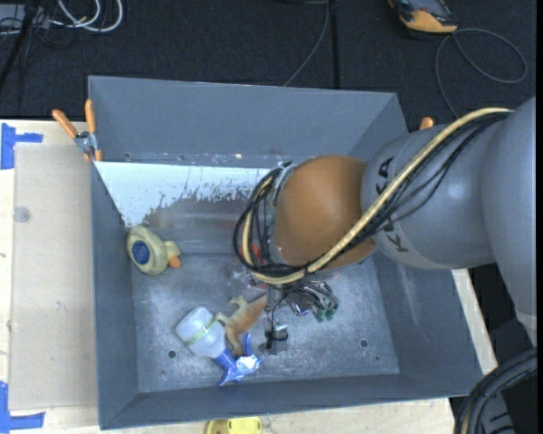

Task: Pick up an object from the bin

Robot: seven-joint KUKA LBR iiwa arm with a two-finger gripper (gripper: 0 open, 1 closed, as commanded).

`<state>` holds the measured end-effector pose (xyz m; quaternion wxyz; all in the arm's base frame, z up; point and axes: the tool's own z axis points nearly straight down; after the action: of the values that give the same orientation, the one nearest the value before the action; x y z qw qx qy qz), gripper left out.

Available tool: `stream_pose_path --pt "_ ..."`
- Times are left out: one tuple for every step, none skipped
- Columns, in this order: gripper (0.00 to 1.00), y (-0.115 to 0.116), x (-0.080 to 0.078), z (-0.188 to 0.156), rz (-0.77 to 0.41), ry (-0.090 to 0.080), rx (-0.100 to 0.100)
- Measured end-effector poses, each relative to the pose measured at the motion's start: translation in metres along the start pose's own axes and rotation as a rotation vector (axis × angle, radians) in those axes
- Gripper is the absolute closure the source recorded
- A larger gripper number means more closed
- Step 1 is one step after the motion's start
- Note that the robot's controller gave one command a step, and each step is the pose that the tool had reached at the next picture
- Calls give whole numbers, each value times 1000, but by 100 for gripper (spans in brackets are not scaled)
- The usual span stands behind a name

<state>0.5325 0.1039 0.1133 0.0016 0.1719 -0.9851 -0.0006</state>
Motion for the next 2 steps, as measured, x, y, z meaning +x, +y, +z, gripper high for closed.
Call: stream_pose_path --pt "0 -4 -12 31 -261 0 0" --pt "100 -1 -25 44 -135 1 -1"
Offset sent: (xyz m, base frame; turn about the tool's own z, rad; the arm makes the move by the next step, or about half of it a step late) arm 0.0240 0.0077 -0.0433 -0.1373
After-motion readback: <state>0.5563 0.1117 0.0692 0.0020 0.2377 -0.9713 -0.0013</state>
